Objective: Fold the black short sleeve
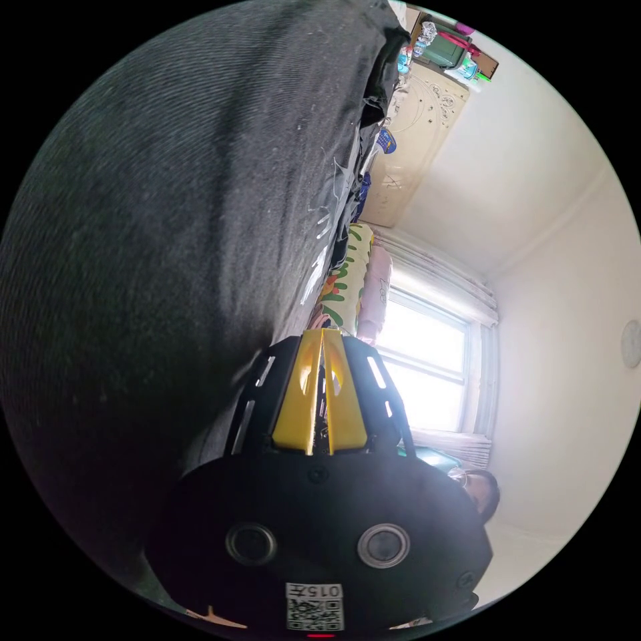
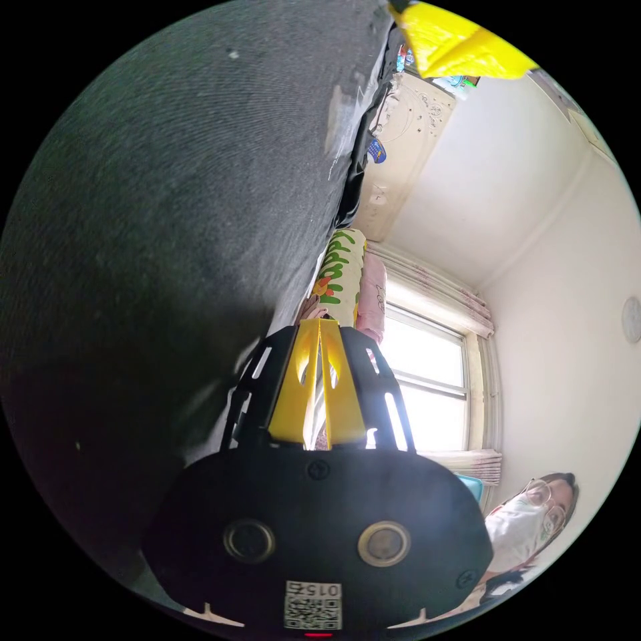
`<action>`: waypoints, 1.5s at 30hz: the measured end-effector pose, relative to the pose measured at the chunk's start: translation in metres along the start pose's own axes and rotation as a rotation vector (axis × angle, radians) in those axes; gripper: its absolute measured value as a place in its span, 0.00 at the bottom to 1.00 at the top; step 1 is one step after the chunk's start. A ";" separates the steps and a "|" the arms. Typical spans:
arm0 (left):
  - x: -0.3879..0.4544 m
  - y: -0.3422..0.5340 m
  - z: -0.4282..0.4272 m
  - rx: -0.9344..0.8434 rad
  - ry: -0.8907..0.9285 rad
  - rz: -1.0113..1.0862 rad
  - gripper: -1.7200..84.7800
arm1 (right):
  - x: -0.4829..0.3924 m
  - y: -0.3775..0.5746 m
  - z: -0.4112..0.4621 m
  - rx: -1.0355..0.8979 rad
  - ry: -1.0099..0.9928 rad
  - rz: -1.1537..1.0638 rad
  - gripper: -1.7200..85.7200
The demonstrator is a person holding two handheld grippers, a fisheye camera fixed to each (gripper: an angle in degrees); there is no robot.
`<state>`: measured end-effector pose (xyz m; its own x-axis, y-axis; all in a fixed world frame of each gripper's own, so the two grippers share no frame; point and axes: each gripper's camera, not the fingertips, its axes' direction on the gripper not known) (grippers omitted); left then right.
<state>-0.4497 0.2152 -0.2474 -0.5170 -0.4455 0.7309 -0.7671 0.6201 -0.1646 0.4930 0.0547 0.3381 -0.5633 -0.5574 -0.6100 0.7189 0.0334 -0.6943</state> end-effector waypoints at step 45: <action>0.201 -0.118 -0.305 0.012 -0.009 0.010 0.01 | 0.130 -0.096 -0.292 0.001 -0.010 0.006 0.01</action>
<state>-0.3472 0.2493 0.1213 -0.5282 -0.4449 0.7232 -0.7663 0.6167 -0.1802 0.2318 0.2215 0.2139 -0.5545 -0.5655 -0.6106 0.7231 0.0358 -0.6899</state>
